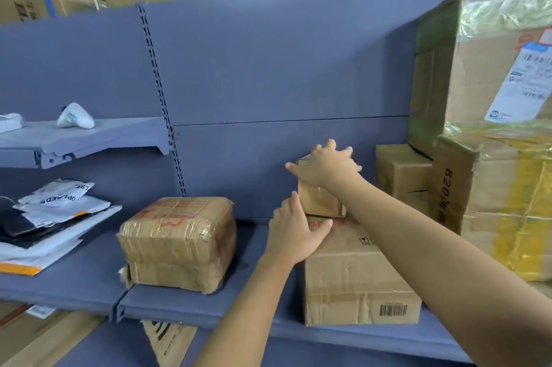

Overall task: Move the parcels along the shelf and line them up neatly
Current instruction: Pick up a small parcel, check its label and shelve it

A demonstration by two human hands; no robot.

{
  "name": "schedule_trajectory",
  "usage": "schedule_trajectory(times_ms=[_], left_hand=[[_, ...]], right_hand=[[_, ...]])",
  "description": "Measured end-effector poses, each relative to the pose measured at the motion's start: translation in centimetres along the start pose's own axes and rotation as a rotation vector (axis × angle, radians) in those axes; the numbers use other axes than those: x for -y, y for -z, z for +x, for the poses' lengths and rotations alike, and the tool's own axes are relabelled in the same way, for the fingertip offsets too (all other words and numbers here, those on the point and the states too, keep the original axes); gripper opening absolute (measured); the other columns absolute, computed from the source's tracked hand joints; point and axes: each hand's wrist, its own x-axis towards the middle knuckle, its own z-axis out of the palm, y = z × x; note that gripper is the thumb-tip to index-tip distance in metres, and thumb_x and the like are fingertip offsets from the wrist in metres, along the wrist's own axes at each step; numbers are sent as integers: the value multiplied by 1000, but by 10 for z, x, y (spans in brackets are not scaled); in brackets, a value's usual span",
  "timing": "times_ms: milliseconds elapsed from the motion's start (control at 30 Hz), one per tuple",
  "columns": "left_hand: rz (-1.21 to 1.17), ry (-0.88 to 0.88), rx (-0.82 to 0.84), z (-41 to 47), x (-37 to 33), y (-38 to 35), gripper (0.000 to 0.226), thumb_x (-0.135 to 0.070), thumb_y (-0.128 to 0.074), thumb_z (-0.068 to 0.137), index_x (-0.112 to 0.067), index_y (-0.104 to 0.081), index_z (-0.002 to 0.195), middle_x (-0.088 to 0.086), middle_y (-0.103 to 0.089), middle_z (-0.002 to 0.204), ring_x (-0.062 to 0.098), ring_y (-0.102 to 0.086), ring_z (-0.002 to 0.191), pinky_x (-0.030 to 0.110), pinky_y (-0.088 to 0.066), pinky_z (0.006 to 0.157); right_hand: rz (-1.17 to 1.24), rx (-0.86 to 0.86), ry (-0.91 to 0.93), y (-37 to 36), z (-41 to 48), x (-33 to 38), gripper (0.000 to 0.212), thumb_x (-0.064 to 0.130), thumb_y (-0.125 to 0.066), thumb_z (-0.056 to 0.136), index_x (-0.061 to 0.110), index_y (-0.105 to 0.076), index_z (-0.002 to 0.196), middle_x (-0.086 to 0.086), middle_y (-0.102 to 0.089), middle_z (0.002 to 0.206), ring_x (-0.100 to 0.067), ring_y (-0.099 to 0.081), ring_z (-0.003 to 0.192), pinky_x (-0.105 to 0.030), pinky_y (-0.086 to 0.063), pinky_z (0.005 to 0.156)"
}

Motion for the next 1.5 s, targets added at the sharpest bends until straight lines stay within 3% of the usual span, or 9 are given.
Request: schedule_trajectory(times_ms=[167, 367, 567, 700, 800, 933, 1133, 1300, 1500], left_hand=[[4, -58, 82, -3, 6, 0, 80, -59, -45, 88, -17, -13, 148, 1, -28, 149, 25, -26, 135, 41, -26, 110], [-105, -39, 69, -4, 19, 0, 70, -58, -40, 91, -18, -23, 146, 4, -32, 147, 28, -28, 135, 42, -27, 110], [-727, 208, 56, 6, 33, 11, 76, -57, -42, 92, -15, -18, 151, -2, -27, 152, 16, -27, 140, 29, -24, 110], [-1091, 195, 84, 11, 23, 20, 58, -55, -44, 87, -23, -40, 135, -4, -42, 143, 13, -37, 135, 36, -28, 114], [-1375, 186, 125, 9, 8, 21, 75, -54, -55, 77, -15, -38, 140, -1, -42, 143, 15, -38, 134, 34, -34, 108], [-1583, 81, 211, 7, -3, 22, 82, -60, -73, 63, -14, -55, 129, -1, -69, 108, 13, -64, 99, 32, -45, 93], [-1658, 28, 118, 4, -2, 29, 98, -62, -82, 52, -20, -48, 133, 6, -62, 117, 23, -57, 107, 47, -41, 97], [-1633, 39, 12, 13, 19, 59, 59, -62, -57, 78, -26, -55, 125, 5, -61, 116, 27, -56, 108, 52, -38, 104], [-1497, 82, 103, 5, 18, 63, 51, -55, -51, 83, -27, -54, 125, -1, -61, 115, 27, -57, 112, 44, -41, 100]], right_hand=[[18, -81, -74, -11, 15, -8, 84, 69, -49, 80, 9, -33, 137, -14, -42, 139, -45, -38, 129, -51, -47, 91], [228, -287, 29, -10, 0, -32, 50, 50, -54, 80, 15, -46, 115, -5, -47, 118, -35, -48, 110, -40, -38, 80], [863, -508, 135, 4, -25, -60, 20, 37, -52, 88, 20, -54, 97, 2, -52, 103, -16, -49, 91, -31, -37, 73], [1924, -12, -155, 3, -39, -67, 35, 46, -50, 79, 26, -65, 103, 3, -68, 113, -20, -60, 108, -41, -48, 93], [2207, 332, -210, -14, -52, -74, 44, 43, -40, 88, 19, -66, 113, -8, -68, 121, -30, -60, 114, -46, -45, 95], [2275, 531, -238, -37, -72, -74, 50, 51, -37, 93, 18, -65, 119, -16, -69, 117, -37, -67, 103, -49, -54, 84], [2136, 518, -295, -32, -80, -78, 42, 44, -39, 92, 21, -67, 113, -9, -71, 114, -32, -65, 106, -47, -49, 90], [1885, 530, -316, -13, -79, -96, 40, 54, -44, 87, 29, -69, 107, -1, -73, 110, -26, -71, 94, -41, -54, 78], [1833, 414, -319, 0, -72, -109, 58, 66, -38, 90, 23, -62, 120, -6, -71, 112, -26, -65, 103, -39, -60, 63]])
